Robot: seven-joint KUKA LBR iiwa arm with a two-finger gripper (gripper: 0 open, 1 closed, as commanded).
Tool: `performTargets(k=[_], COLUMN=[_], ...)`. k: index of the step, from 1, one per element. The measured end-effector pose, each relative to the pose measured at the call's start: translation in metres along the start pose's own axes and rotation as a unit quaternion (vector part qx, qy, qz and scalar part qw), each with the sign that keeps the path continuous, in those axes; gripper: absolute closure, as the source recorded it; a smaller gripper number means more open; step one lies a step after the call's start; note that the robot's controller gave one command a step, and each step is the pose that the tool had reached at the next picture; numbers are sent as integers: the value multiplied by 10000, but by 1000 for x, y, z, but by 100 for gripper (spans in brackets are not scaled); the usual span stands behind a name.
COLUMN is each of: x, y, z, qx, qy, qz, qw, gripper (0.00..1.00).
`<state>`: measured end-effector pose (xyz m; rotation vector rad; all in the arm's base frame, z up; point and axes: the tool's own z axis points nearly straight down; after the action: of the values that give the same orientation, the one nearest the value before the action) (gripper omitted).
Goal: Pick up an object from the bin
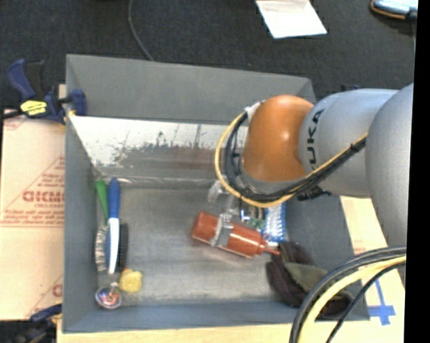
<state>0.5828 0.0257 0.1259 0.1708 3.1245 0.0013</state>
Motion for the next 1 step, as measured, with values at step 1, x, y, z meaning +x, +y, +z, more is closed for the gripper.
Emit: performTargets(k=[1], x=[-5], y=[-28], z=[56], qx=[17], qy=[-77], qz=[12], qw=[10000], gripper=[0])
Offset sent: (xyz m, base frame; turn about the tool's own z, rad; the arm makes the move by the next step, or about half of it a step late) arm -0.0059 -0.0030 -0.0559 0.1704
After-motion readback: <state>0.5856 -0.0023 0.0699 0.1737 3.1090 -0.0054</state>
